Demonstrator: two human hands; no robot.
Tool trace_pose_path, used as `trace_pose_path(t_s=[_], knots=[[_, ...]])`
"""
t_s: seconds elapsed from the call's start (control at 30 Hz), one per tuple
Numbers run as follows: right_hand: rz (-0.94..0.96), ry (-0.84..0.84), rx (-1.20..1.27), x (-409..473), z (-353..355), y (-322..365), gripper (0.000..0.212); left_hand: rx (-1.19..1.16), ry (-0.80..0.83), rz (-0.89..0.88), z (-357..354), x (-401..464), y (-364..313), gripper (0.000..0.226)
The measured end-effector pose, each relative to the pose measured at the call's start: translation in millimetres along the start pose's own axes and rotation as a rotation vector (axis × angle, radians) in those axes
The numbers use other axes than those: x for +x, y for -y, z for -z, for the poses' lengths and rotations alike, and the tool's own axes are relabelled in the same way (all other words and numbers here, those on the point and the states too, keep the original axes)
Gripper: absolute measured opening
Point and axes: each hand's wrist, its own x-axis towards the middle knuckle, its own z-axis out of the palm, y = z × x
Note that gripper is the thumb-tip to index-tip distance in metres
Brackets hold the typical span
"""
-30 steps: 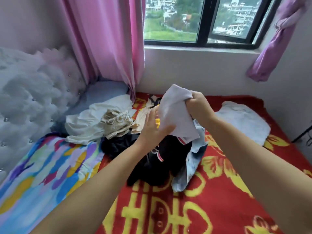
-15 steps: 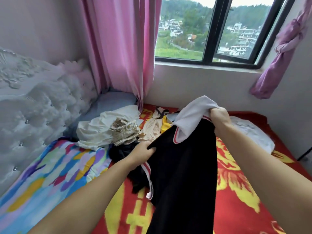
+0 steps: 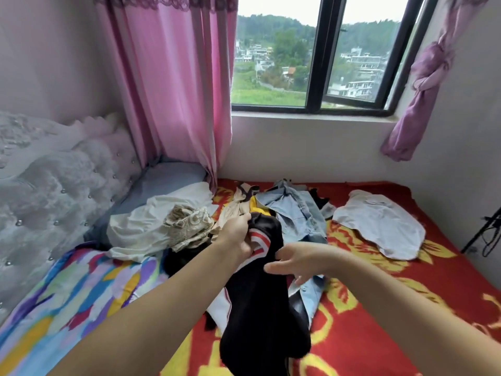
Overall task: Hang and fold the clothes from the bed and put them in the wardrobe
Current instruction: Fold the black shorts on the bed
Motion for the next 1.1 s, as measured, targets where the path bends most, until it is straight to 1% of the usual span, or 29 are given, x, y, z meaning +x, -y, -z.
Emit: trace_pose_path(t_s=[0.03, 0.07, 0.13, 0.17, 0.2, 0.27, 0.4, 0.47, 0.53, 0.57, 0.6, 0.63, 0.67, 0.7, 0.77, 0.8, 0.87, 0.93, 1.03, 1.07, 1.1], knots=[[0.013, -0.045, 0.032, 2.8, -8.9, 2.0, 0.045, -0.072, 0.003, 0.019, -7.6, -2.3, -0.5, 0.027], [0.021, -0.119, 0.122, 7.9, -15.7, 2.6, 0.047, -0.136, 0.003, 0.030, -15.0, -5.0, -1.0, 0.030], [-0.016, -0.313, 0.408, 16.8, -21.4, 3.7, 0.052, -0.227, 0.033, 0.038, -25.2, -11.5, -3.0, 0.035], [-0.024, -0.413, 0.511, 20.6, -21.0, 2.1, 0.048, -0.265, 0.066, 0.054, -26.8, -15.1, -5.1, 0.036], [-0.018, -0.502, 0.542, 24.2, -18.4, -0.2, 0.041, -0.291, 0.094, 0.074, -26.8, -18.5, -8.8, 0.036], [0.019, -0.600, 0.453, 27.4, -10.9, -2.0, 0.031, -0.315, 0.116, 0.085, -23.0, -22.9, -18.3, 0.035], [0.060, -0.568, 0.228, 30.2, 0.1, 4.5, 0.034, -0.340, 0.116, 0.090, -19.5, -26.8, -34.8, 0.038], [0.082, -0.554, 0.187, 30.5, 3.0, 11.5, 0.030, -0.366, 0.110, 0.102, -18.5, -26.0, -40.4, 0.039], [0.129, -0.495, 0.147, 27.2, 2.1, 21.8, 0.021, -0.429, 0.112, 0.104, -17.8, -24.4, -45.7, 0.037], [0.143, -0.457, 0.115, 26.0, 0.3, 27.1, 0.022, -0.457, 0.110, 0.098, -18.5, -23.5, -47.9, 0.037], [0.156, -0.433, 0.102, 25.4, -1.8, 32.3, 0.026, -0.476, 0.105, 0.086, -20.5, -23.0, -50.0, 0.038], [0.177, -0.439, 0.107, 26.8, -3.9, 36.0, 0.027, -0.490, 0.099, 0.069, -23.4, -22.3, -50.8, 0.037], [0.198, -0.479, 0.107, 30.1, -4.9, 38.2, 0.021, -0.493, 0.087, 0.048, -27.6, -21.8, -50.2, 0.036], [0.204, -0.543, 0.095, 32.8, -2.8, 39.5, 0.017, -0.477, 0.073, 0.029, -31.9, -21.7, -48.7, 0.034], [0.131, -0.662, 0.073, 35.1, 6.5, 36.2, 0.036, -0.417, 0.076, 0.003, -39.4, -25.7, -45.5, 0.034], [0.100, -0.704, 0.097, 35.4, 12.0, 31.7, 0.041, -0.393, 0.098, 0.002, -41.2, -29.4, -45.1, 0.035], [0.088, -0.792, 0.172, 34.4, 21.8, 19.3, 0.039, -0.354, 0.135, 0.000, -38.3, -35.5, -47.3, 0.038], [0.128, -0.879, 0.239, 30.5, 28.9, 11.4, 0.033, -0.264, 0.126, -0.048, -29.9, -37.2, -49.9, 0.032], [0.239, -0.971, 0.283, 25.7, 32.2, 13.2, 0.037, -0.007, 0.047, -0.184, -16.0, -31.5, -48.5, 0.017], [0.263, -0.964, 0.287, 25.5, 32.5, 15.4, 0.036, 0.090, 0.047, -0.249, -13.3, -29.8, -47.4, 0.013], [0.279, -0.942, 0.289, 25.6, 32.3, 17.7, 0.033, 0.227, 0.068, -0.340, -11.1, -29.7, -46.0, 0.013]])
